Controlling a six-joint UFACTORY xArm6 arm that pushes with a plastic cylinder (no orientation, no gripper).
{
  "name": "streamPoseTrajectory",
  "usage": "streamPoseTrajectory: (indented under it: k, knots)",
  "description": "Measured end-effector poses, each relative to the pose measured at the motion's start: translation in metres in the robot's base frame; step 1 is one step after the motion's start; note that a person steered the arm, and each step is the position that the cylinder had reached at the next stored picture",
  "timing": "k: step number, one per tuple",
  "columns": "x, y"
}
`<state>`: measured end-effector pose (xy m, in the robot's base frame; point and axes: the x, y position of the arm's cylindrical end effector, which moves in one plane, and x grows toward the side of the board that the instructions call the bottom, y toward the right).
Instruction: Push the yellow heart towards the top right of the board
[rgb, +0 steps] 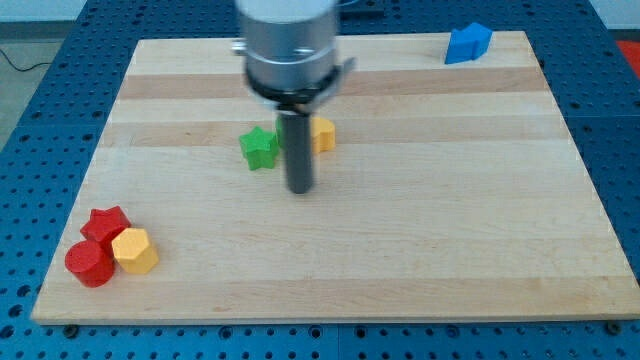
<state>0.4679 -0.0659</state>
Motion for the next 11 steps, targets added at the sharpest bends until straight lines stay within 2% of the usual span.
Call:
streamPoseTrajectory:
  k: [1, 2, 3, 4, 6, 7, 8, 9, 10, 11]
  knots:
    - [-0.028, -0.021]
    - [-0.065, 0.001]
    - [-0.097, 0.049]
    - [-0.101, 0.071]
    - [-0.074, 0.011]
    - [-0.057, 0.033]
    - [-0.058, 0.103]
    - [-0.088, 0.173]
    - [-0.118, 0.208]
    - [-0.112, 0.207]
